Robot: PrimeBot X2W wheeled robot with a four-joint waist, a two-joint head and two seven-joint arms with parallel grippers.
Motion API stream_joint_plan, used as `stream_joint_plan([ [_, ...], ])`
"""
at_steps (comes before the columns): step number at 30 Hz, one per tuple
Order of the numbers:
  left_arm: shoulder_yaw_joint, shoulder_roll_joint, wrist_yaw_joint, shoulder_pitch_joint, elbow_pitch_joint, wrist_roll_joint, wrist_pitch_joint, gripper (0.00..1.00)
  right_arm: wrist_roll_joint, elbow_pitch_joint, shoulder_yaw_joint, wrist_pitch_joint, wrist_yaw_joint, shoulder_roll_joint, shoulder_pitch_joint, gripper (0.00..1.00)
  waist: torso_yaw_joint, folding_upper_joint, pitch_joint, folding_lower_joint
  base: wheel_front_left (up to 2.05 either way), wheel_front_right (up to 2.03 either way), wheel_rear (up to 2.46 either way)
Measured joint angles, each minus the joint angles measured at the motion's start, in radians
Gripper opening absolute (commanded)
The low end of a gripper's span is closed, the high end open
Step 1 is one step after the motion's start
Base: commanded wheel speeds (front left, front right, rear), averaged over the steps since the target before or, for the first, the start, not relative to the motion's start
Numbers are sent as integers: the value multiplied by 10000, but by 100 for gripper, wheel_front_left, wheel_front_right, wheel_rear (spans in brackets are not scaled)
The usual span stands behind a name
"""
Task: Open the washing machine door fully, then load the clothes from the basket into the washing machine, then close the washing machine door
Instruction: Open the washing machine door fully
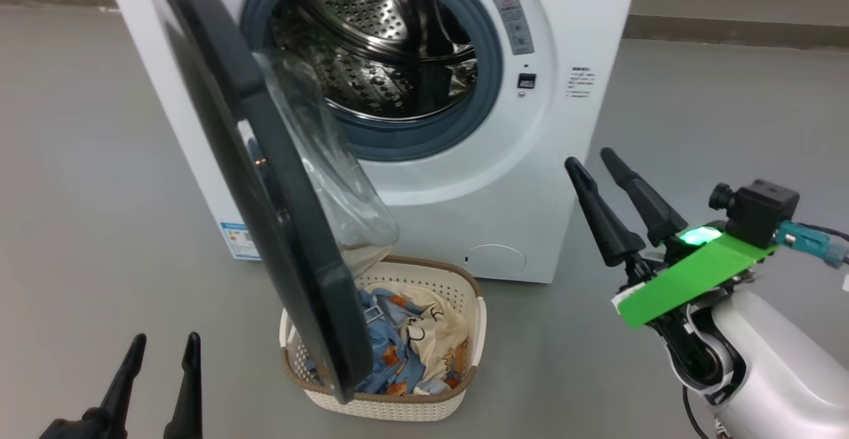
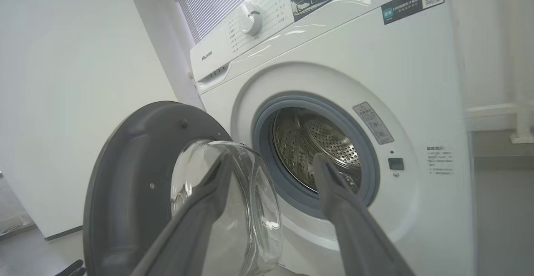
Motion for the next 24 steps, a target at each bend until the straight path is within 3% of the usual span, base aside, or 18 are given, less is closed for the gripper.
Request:
stream_joint_plan([
  [6,115,-102,0,196,-134,77,0,100,-1415,330,-1070,-201,0,77,913,100,-527,0,-43,0,0,0,0],
  [13,322,-113,0,204,-337,84,0,100,-3127,54,-2957,-221,0,880,2392,100,-924,0,-51,-1,0,0,0],
  [19,510,-173,0,254,-412,102,0,100,-3891,-132,-4357,-232,0,1530,3545,100,-1190,0,-60,-1,0,0,0],
  [24,600,-184,0,357,-435,102,0,100,-4194,-107,-4886,-232,0,1758,3998,100,-1355,0,-38,-1,0,0,0],
])
